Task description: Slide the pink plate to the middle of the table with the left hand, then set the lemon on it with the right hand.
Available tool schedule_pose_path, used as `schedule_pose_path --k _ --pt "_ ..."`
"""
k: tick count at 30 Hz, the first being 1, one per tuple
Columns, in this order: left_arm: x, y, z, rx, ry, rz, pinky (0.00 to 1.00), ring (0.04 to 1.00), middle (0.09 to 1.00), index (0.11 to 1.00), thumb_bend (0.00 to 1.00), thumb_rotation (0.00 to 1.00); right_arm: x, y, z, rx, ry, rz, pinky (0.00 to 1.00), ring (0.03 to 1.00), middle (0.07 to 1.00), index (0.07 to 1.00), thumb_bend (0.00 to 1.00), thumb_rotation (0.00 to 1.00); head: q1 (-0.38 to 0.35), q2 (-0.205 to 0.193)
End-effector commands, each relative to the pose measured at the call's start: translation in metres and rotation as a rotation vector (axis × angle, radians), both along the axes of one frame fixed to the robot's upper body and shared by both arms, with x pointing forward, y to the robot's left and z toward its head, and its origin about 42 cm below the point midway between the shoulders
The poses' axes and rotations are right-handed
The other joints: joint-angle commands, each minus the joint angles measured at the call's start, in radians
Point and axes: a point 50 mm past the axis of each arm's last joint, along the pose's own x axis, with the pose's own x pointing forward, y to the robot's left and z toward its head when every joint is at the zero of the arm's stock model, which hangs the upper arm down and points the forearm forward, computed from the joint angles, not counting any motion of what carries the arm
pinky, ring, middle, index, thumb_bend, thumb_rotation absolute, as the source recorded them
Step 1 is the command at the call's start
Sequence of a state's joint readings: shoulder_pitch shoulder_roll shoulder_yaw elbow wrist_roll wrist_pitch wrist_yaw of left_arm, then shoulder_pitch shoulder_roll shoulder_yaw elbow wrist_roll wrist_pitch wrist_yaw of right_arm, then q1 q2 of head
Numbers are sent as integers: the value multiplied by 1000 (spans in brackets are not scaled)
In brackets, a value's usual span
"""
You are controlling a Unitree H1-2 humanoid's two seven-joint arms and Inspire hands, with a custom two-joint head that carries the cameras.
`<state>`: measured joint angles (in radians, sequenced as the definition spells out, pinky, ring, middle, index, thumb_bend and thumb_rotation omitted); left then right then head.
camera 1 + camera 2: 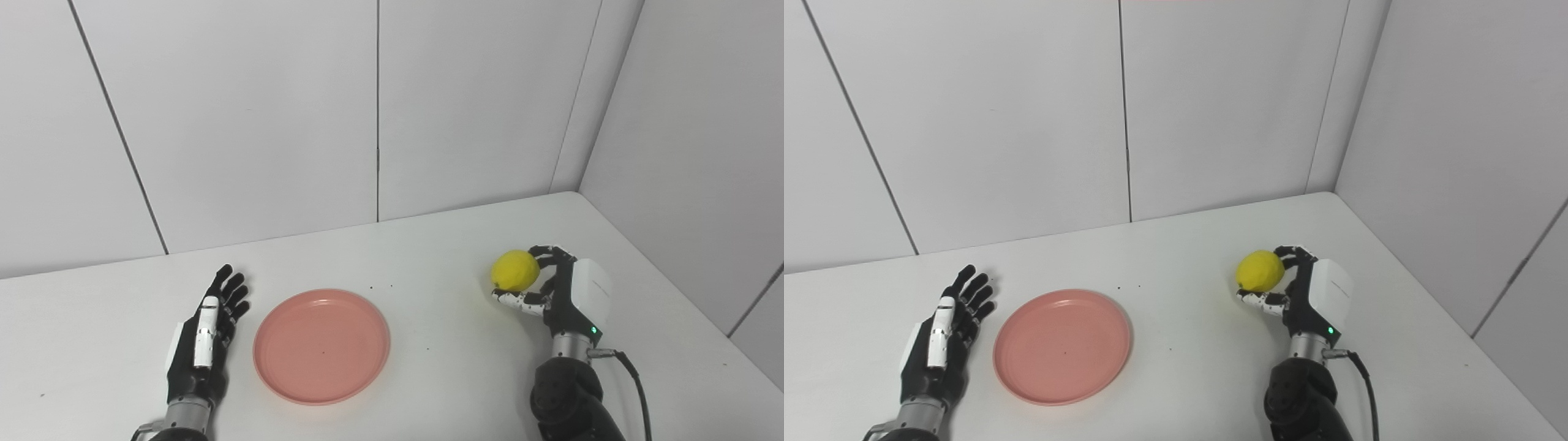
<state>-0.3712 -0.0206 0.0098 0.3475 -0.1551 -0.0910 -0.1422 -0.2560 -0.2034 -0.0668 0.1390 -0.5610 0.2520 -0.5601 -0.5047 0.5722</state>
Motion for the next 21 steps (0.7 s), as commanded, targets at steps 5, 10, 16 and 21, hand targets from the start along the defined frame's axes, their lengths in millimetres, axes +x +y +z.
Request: schedule_pose_path --k 5,10,16,21 --pt "-3 7 -8 12 4 5 921 925 919 907 279 1000 6 9 32 43 -164 64 264 353 449 516 522 0 0 1" --pt "-4 6 -8 17 5 4 925 928 921 909 275 1000 9 26 38 60 -170 129 262 365 421 531 519 0 4 3" --pt "-4 6 -8 16 1 5 919 924 917 906 282 1000 16 48 42 53 -183 200 184 276 475 489 527 0 7 4" --pt "-4 5 -7 4 1 9 911 919 911 900 280 994 22 66 44 47 -198 263 201 280 475 488 527 0 12 5"
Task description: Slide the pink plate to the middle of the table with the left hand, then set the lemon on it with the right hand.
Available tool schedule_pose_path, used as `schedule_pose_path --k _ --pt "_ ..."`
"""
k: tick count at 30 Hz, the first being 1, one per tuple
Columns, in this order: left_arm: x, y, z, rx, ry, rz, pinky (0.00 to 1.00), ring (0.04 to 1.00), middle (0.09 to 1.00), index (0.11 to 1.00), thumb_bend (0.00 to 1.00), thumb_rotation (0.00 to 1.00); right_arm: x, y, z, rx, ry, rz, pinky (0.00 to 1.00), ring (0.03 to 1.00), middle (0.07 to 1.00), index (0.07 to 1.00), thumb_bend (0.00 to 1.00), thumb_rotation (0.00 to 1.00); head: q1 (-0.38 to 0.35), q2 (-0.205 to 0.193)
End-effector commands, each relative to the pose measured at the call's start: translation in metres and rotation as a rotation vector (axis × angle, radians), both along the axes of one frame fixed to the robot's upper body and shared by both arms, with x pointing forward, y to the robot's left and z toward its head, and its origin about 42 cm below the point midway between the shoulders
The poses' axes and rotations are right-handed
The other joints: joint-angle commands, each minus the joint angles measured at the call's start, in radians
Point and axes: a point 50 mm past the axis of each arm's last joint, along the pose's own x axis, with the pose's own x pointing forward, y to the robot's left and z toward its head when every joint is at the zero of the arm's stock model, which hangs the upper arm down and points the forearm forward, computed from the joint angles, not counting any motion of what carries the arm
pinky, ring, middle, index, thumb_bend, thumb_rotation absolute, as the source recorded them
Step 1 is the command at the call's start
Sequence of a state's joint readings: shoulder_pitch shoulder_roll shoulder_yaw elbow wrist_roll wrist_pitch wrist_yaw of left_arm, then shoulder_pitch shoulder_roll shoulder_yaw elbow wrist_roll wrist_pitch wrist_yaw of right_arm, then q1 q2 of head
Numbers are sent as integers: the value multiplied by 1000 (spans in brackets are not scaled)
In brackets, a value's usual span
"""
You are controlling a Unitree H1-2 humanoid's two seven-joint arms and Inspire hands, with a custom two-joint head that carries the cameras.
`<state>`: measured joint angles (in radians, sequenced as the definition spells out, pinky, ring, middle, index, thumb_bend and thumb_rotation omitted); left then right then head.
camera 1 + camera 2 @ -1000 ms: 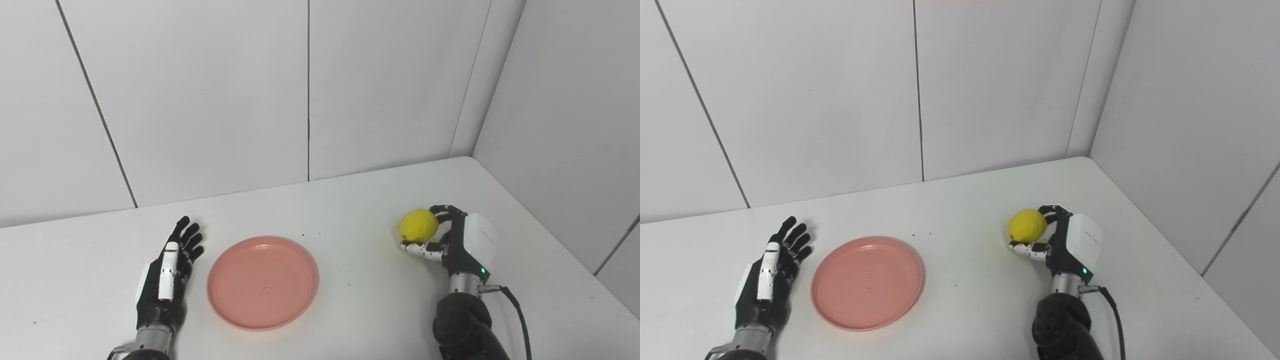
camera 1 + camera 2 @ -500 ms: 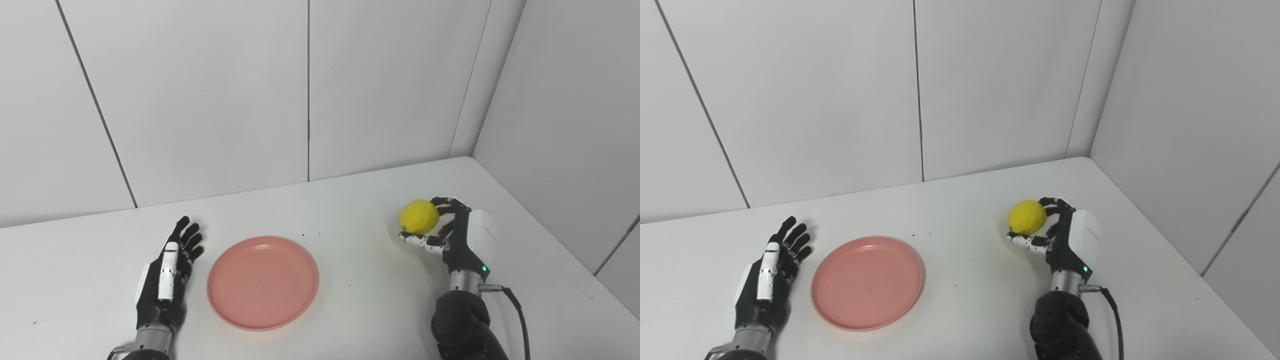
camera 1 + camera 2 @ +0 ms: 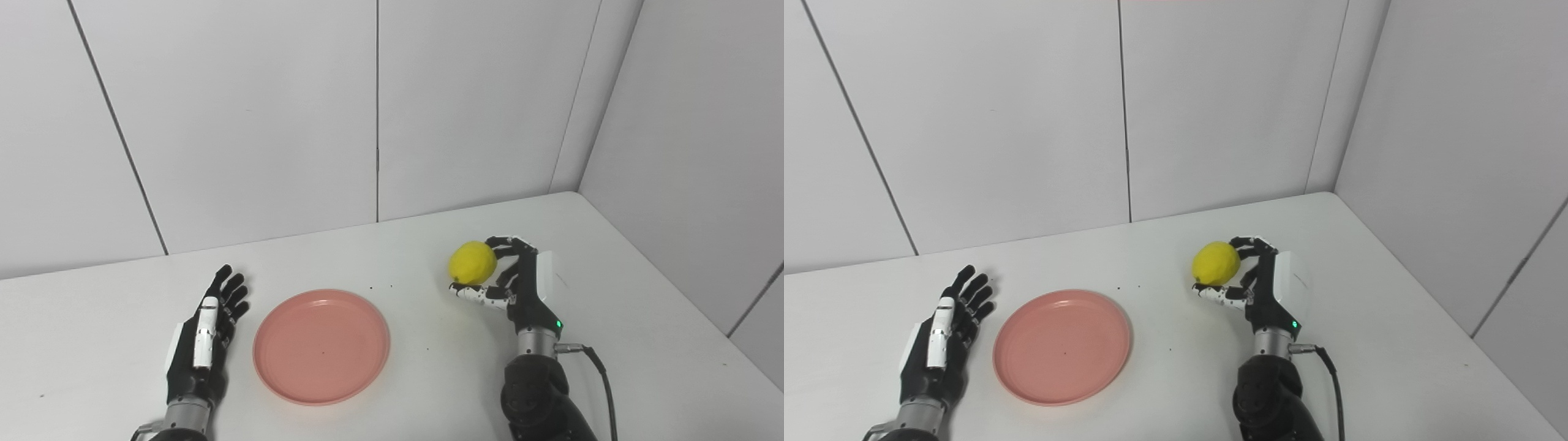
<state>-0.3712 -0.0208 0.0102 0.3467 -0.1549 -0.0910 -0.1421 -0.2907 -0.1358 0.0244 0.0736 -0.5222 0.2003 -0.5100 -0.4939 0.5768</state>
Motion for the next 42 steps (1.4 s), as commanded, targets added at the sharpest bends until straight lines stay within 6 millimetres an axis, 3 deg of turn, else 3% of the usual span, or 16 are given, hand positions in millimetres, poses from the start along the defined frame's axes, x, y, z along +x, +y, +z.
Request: schedule_pose_path --k 1,4,6,8,10,14,23,26,29,30,32,35,38,39,42 --pt "-4 5 -7 5 1 10 908 917 909 898 280 993 11 12 25 -18 -121 71 203 281 475 488 527 0 2 1" --pt "-5 5 -6 9 -4 10 906 917 908 896 280 1000 14 24 26 -9 -127 117 261 354 434 522 522 0 4 3" --pt "-5 4 -6 10 -4 10 907 917 908 896 280 1000 15 29 26 -13 -131 139 263 356 431 524 521 0 5 4" --pt "-5 4 -6 13 -4 9 910 918 910 898 283 1000 16 37 26 -16 -129 162 207 294 463 497 526 0 7 4" --pt "-5 4 -7 9 -3 10 915 921 914 901 275 998 17 47 26 -23 -125 195 248 340 428 518 521 0 9 5" --pt "-5 3 -7 9 -3 10 919 922 916 902 271 988 18 58 26 -35 -124 239 241 335 414 526 519 0 16 7" --pt "-7 -1 -6 -4 6 16 908 911 905 892 273 947 21 81 28 -51 -124 313 363 446 458 518 523 0 37 12" --pt "-10 -7 -4 -12 18 23 907 907 902 890 269 893 20 89 27 -49 -116 362 352 443 467 513 523 0 108 20" --pt "-11 -9 -4 -2 20 28 896 898 894 881 270 901 19 91 27 -48 -111 376 362 451 470 510 523 0 108 20" --pt "-12 -12 -3 14 22 29 895 898 893 881 270 902 18 91 28 -51 -111 391 362 451 470 510 523 0 171 31" --pt "-14 -18 -2 49 17 24 890 898 893 883 296 987 16 93 30 -65 -108 413 397 473 469 509 524 0 193 37" --pt "-16 -23 0 81 19 15 889 902 898 889 308 998 13 94 31 -83 -98 423 396 473 470 508 524 0 242 38" --pt "-18 -26 0 96 17 11 887 907 905 898 316 1000 10 96 31 -97 -90 430 303 399 458 516 523 0 247 39" --pt "-18 -28 0 97 19 13 887 907 906 898 318 1000 10 96 30 -110 -92 448 289 388 456 517 523 0 293 41" --pt "-19 -35 0 99 18 10 887 904 903 897 341 1000 8 96 28 -133 -95 494 384 441 456 519 522 0 320 41"
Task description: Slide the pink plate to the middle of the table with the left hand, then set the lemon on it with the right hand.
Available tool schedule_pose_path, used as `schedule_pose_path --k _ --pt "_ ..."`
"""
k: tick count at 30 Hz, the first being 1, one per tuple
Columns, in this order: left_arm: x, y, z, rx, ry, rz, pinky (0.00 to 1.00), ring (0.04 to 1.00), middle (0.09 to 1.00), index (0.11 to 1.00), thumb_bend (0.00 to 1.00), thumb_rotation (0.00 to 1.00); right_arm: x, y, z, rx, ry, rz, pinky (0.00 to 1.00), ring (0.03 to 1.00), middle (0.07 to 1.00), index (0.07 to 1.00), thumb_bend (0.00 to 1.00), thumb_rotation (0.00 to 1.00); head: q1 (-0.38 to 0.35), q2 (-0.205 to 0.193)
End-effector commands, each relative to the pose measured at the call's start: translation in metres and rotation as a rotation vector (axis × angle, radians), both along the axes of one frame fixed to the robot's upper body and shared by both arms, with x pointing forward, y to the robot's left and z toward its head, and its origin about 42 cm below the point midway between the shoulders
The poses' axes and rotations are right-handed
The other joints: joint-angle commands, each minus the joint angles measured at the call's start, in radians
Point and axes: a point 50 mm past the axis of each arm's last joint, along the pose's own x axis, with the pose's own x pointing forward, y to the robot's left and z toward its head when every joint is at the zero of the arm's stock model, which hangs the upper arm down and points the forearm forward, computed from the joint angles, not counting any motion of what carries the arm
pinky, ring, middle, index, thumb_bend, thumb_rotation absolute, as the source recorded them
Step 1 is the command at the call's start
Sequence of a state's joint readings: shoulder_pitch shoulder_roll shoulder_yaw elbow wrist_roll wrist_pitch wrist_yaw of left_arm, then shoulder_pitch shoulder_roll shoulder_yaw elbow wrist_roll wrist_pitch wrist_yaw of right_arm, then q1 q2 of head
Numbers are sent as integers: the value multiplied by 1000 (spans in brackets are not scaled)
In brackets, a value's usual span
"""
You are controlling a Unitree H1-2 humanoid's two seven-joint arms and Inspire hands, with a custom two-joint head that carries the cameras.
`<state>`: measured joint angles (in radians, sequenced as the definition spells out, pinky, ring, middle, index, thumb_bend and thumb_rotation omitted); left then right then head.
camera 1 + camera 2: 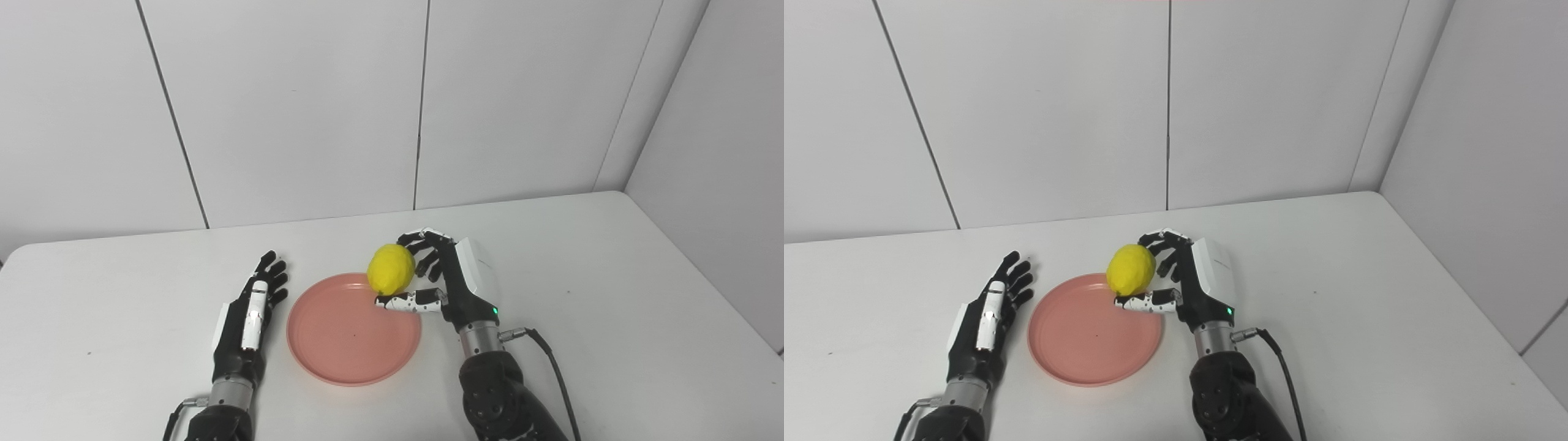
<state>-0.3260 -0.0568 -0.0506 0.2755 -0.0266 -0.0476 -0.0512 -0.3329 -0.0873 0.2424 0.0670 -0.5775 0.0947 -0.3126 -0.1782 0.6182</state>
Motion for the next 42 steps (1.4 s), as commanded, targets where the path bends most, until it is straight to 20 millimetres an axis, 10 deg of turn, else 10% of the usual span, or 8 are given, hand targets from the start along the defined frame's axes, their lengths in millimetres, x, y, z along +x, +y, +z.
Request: schedule_pose_path --k 1,19,27,42 --pt "-4 -13 1 -2 7 -25 891 908 907 902 344 1000 2 3 19 -14 -106 68 429 456 455 519 522 0 4 0" --pt "0 -31 2 -4 -1 -30 899 913 915 916 288 1000 -1 -3 10 -50 -97 215 398 437 444 523 521 0 103 0" --pt "0 -32 1 0 -4 -29 901 912 911 914 276 1000 0 6 5 -129 -109 245 185 248 471 488 527 0 100 -2" --pt "0 -31 0 -13 -3 -33 899 912 914 917 273 1000 3 18 -13 -195 -51 284 125 184 469 487 527 0 94 -7"
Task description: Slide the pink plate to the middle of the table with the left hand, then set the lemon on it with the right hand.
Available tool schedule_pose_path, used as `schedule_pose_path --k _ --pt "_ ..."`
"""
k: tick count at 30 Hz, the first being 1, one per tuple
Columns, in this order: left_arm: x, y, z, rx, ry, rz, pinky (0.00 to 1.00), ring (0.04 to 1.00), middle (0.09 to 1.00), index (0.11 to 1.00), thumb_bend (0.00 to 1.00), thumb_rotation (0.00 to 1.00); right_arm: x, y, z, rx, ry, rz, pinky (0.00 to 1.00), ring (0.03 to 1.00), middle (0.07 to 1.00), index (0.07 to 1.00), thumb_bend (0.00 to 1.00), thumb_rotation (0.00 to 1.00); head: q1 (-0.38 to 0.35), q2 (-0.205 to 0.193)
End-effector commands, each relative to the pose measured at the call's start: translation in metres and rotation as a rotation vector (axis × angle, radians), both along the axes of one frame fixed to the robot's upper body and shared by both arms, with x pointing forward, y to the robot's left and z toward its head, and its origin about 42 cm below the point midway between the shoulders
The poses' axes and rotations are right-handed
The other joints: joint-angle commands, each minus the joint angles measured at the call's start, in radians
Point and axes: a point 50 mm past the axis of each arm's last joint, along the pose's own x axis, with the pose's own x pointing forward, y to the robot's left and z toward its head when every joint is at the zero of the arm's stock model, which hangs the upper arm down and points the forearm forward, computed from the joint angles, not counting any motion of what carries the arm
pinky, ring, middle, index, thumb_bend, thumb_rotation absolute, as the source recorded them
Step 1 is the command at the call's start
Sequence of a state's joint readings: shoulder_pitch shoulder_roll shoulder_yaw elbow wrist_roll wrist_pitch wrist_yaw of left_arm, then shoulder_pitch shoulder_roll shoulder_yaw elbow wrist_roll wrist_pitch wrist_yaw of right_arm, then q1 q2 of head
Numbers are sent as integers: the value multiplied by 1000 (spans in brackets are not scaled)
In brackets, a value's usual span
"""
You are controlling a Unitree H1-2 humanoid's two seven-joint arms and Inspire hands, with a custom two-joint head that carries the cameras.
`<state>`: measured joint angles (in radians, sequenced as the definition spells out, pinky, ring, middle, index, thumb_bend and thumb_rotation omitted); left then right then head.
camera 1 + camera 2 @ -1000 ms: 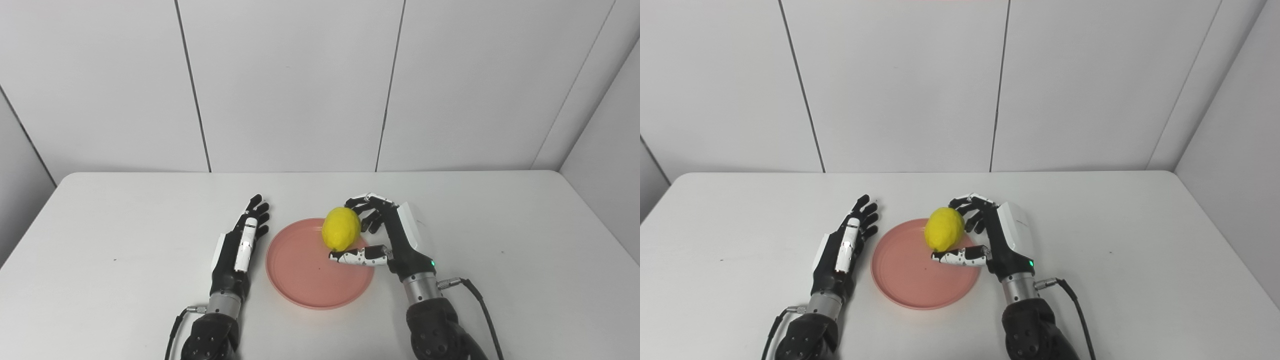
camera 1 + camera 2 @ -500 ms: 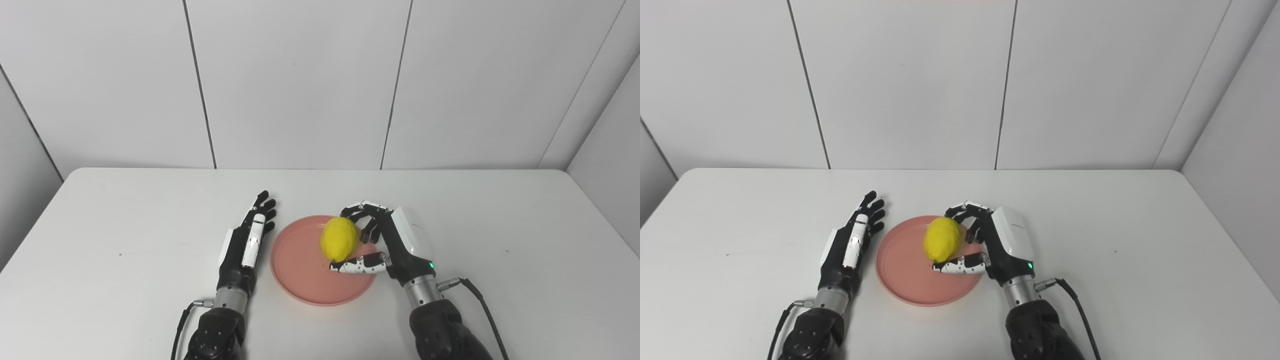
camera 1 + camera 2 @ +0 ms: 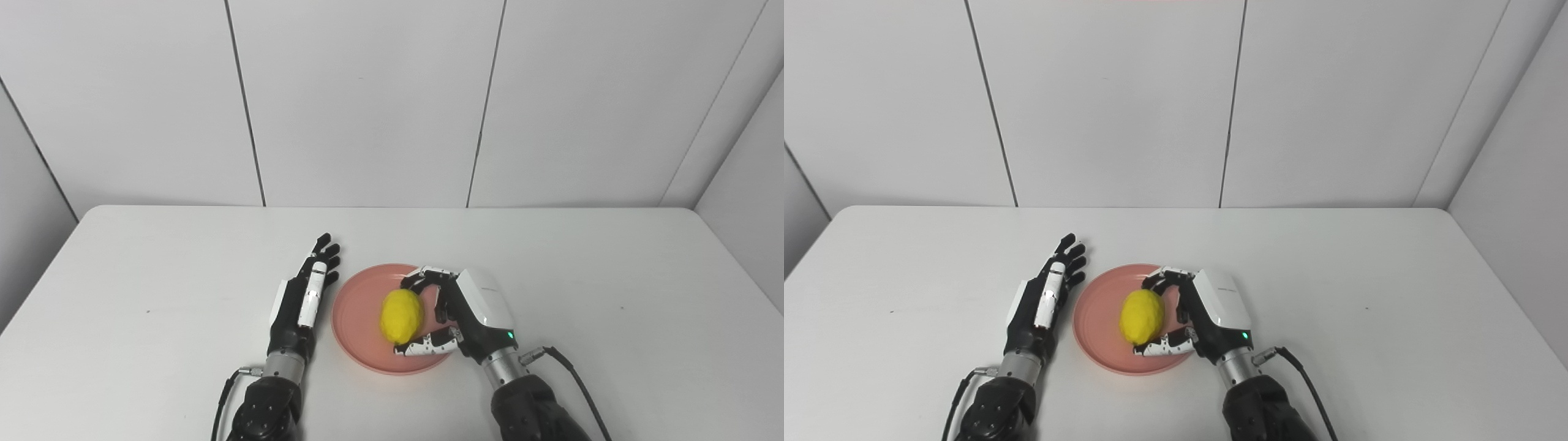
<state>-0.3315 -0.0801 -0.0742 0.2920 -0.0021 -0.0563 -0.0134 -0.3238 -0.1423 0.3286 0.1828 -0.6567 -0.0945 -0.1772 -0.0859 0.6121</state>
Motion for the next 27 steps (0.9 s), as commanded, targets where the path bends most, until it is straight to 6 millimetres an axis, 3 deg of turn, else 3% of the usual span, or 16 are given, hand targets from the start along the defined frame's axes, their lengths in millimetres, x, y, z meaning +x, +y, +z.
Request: schedule_pose_path --k 1,18,21,27 --pt "1 -16 1 -20 -4 -41 899 912 914 918 273 1000 8 7 22 30 -99 39 126 186 469 487 527 0 1 -1" --pt "1 -18 2 -14 -6 -36 894 912 909 909 275 1000 12 16 18 -27 -141 49 194 262 473 488 527 0 6 -2" --pt "1 -17 2 -13 -3 -36 900 914 911 910 276 1000 12 17 19 -37 -148 42 357 426 452 526 521 0 6 -3" --pt "0 -17 3 -6 -6 -34 900 914 911 909 271 1000 10 17 21 -14 -147 45 501 555 480 515 522 3 5 -1"
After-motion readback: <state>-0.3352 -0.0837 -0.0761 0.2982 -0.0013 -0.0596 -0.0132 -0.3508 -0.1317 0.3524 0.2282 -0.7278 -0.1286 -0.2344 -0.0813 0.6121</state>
